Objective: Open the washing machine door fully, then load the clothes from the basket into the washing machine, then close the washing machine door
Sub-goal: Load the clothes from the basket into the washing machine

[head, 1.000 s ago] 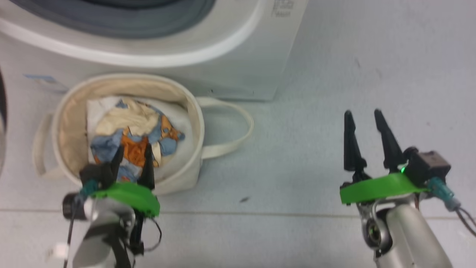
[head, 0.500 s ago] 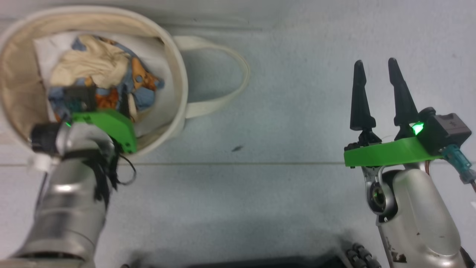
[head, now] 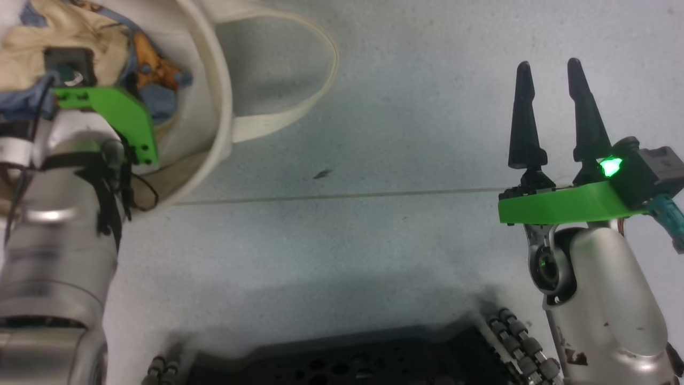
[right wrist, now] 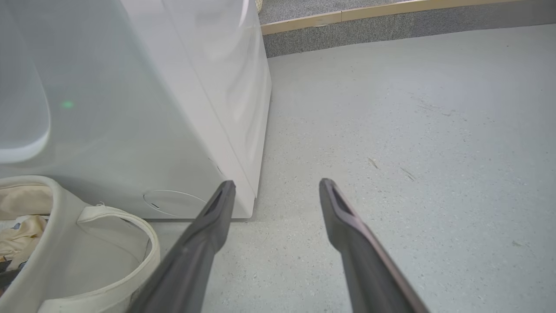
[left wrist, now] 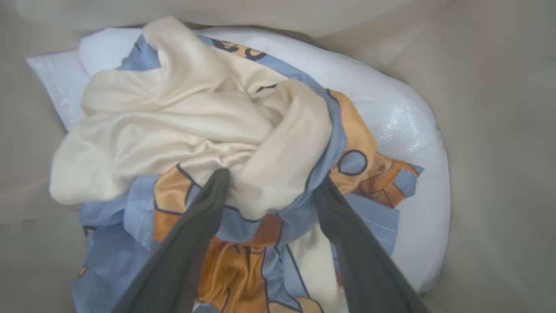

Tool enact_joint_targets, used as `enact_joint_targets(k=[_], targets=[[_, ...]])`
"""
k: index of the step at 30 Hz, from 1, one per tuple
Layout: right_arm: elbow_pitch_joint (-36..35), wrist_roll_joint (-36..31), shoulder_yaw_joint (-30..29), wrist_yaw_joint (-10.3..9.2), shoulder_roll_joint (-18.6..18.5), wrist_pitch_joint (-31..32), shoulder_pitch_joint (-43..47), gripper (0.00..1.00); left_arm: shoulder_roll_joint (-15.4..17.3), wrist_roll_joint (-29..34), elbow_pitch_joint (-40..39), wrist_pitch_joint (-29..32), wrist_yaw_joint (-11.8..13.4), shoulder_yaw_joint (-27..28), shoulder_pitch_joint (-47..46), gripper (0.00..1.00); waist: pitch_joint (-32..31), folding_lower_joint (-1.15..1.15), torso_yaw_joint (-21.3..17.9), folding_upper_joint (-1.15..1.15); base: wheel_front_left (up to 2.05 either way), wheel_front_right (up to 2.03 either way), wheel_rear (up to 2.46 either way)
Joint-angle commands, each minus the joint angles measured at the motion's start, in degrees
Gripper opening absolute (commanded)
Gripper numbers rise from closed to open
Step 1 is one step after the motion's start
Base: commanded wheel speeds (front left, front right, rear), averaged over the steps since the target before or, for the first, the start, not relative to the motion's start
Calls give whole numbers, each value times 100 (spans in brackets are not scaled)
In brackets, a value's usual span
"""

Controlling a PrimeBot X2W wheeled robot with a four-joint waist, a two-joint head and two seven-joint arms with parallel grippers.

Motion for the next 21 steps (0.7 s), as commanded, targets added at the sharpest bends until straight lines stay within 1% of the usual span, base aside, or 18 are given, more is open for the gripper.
enact_joint_targets(k=[1, 4, 6, 8, 11, 12, 13, 19, 21], targets=[[-178, -13, 110, 0, 19, -70, 164, 100, 311, -1, -46, 49, 109, 62, 39, 100, 125, -1, -26, 0, 0, 0, 0], [-200, -24, 140, 0, 19, -70, 144, 100, 379, 31, -43, 241, 311, 23, -66, 100, 236, -1, -47, 0, 0, 0, 0], [-213, -38, 148, 0, 19, -70, 137, 100, 401, 25, -41, 414, 387, 12, -98, 100, 288, -1, -57, 0, 0, 0, 0], [-231, -38, 141, 0, 19, -70, 133, 100, 407, 17, -40, 528, 410, -6, -131, 100, 329, -1, -61, 0, 0, 0, 0], [-239, -51, 130, 0, 19, -70, 136, 100, 380, -45, -40, 616, 361, 0, -144, 100, 351, -1, -53, 0, 0, 0, 0], [-237, -58, 129, 0, 19, -70, 137, 100, 367, -72, -40, 559, 326, 6, -160, 6, 349, -1, -47, 0, 0, 0, 0], [-234, -66, 127, 0, 19, -70, 135, 100, 353, -104, -40, 481, 302, 20, -165, 0, 341, -1, -37, 0, 0, 0, 0], [-211, -100, 136, 0, 19, -70, 125, 100, 278, -277, -39, -56, 213, 92, -41, 0, 145, -1, 56, 0, 0, 0, 0], [-185, -102, 166, 0, 19, -70, 129, 100, 278, -337, -44, -420, 159, 122, 19, 0, 28, -1, 82, 0, 0, 0, 0]])
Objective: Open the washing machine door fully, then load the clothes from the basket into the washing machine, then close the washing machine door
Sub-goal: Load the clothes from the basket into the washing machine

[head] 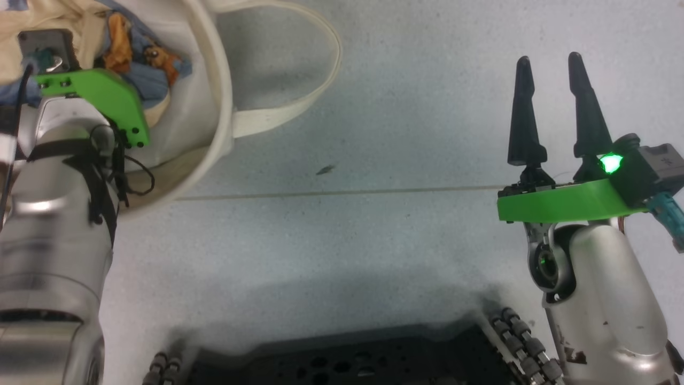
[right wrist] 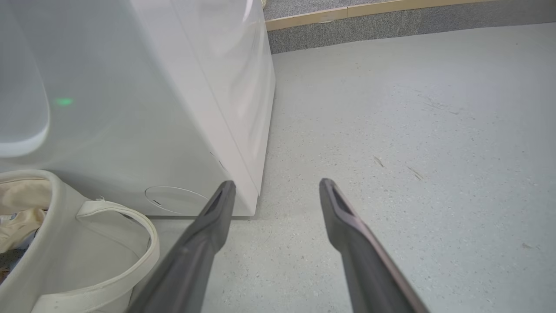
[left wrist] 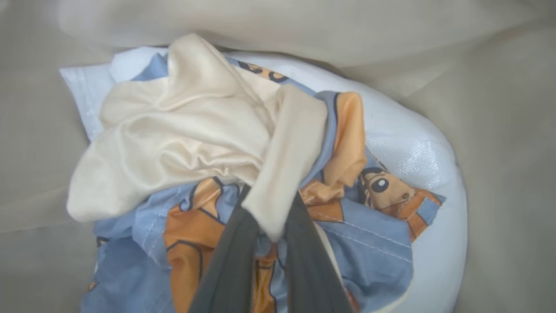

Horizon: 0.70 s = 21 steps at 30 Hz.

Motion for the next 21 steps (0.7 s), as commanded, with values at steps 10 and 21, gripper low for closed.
enact_joint_targets(k=[10, 21], targets=[[82, -40, 228, 0, 21, -70, 336, 100, 238, -273, -506, -1057, -312, 248, 841, 0, -948, 0, 204, 0, 0, 0, 0], [335, 32, 368, 0, 21, -70, 616, 100, -66, -137, -3612, -1064, -694, 964, 2642, 0, -2244, 0, 466, 0, 0, 0, 0]])
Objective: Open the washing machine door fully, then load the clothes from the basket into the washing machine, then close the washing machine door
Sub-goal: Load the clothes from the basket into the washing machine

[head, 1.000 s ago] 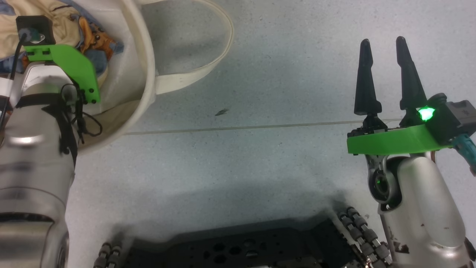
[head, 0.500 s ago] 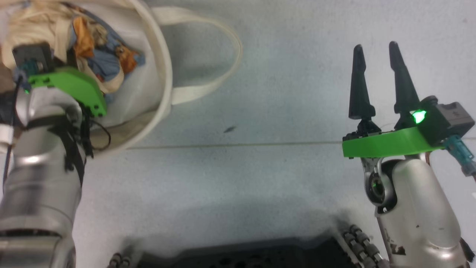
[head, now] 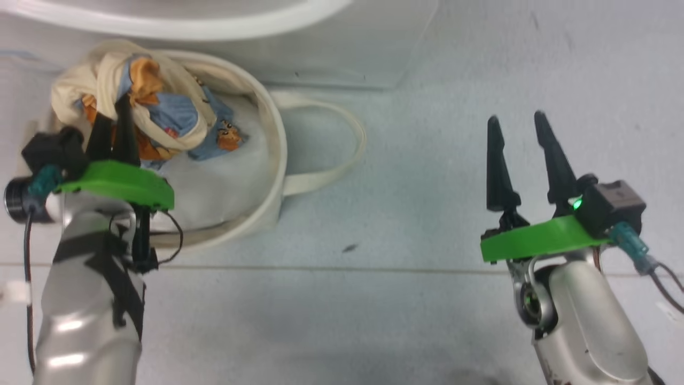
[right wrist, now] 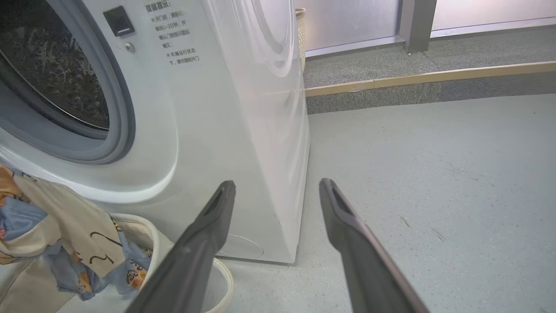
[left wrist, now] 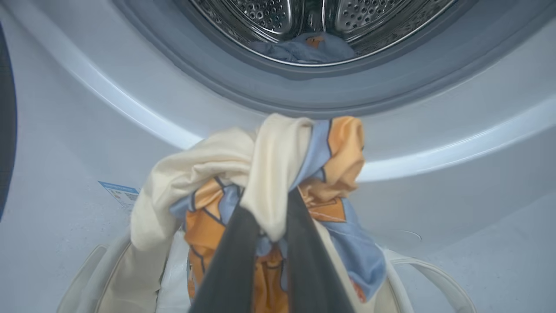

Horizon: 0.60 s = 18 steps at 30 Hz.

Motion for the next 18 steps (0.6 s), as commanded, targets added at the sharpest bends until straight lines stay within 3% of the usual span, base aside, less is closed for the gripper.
enact_joint_targets(k=[1, 10, 13, 18], targets=[[-115, 35, 149, 0, 27, -70, 204, 100, 137, 70, -443, -68, -64, 257, 192, 0, -427, 1, 126, 0, 0, 0, 0], [-66, 259, 139, 0, 27, -70, 457, 100, -233, 240, -2513, -68, -760, 876, 1320, 0, -1252, 1, 191, 0, 0, 0, 0], [-476, 694, 203, 0, 27, -70, 568, 100, -312, 246, -3054, -68, -886, 999, 1651, 0, -1497, 1, 225, 0, 0, 0, 0], [-786, 725, 219, 0, 27, -70, 785, 100, -356, -22, -3721, -68, -969, 1070, 2113, 0, -1824, 1, 256, 0, 0, 0, 0]])
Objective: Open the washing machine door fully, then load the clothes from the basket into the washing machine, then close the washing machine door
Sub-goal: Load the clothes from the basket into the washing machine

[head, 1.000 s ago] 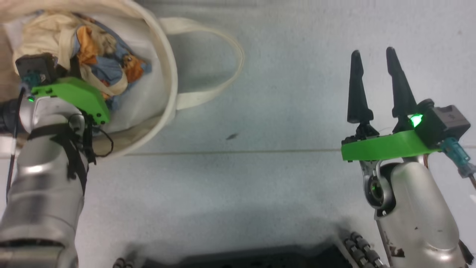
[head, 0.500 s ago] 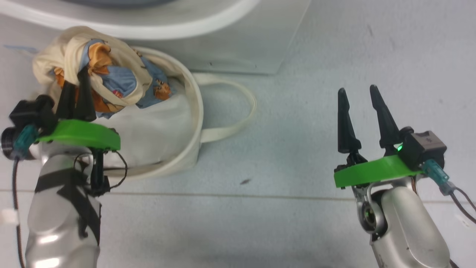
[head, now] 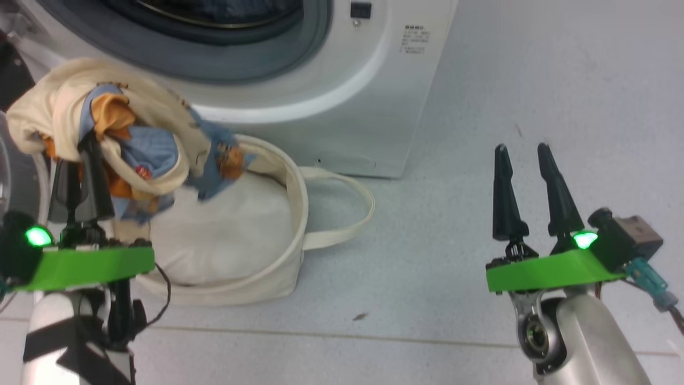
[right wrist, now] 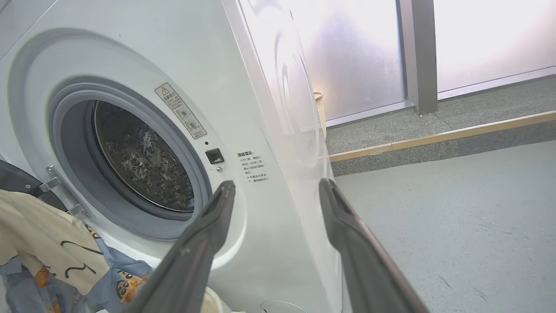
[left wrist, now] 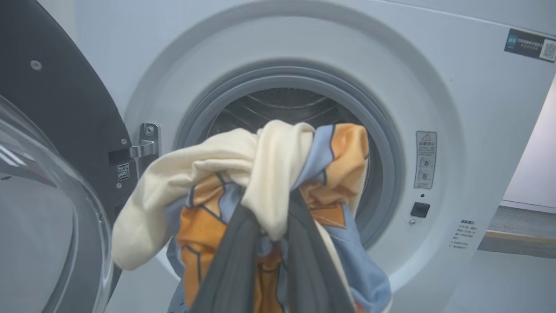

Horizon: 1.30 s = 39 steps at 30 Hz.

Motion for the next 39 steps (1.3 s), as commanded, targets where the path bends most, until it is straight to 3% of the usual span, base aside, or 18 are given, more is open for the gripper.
enact_joint_targets(k=[1, 7, 12, 23, 30, 39], targets=[[-193, -14, 142, 0, 26, -70, 109, 100, 103, -160, -360, -62, -18, 133, 81, 0, -204, 1, 36, 0, 0, 0, 0], [-171, 108, 143, 0, 26, -70, 282, 100, 101, -720, -872, -62, 139, 68, 487, 0, -468, 1, 9, 0, 0, 0, 0], [-182, 737, 46, 0, 26, -70, 334, 100, 100, -865, -1067, -62, 244, -5, 719, 0, -601, 1, -72, 0, 0, 0, 0], [-232, 738, 63, 0, 26, -70, 373, 100, 100, -1108, -1079, -62, 353, -47, 989, 0, -630, 1, -240, 0, 0, 0, 0], [-264, 697, 104, 0, 26, -70, 249, 100, 100, -1144, -1103, -62, 314, -114, 646, 0, -342, 1, -325, 0, 0, 0, 0], [-411, 665, 83, 0, 26, -70, -84, 100, 100, -940, -958, -62, 36, 280, -727, 0, 499, 1, -653, 0, 0, 0, 0]])
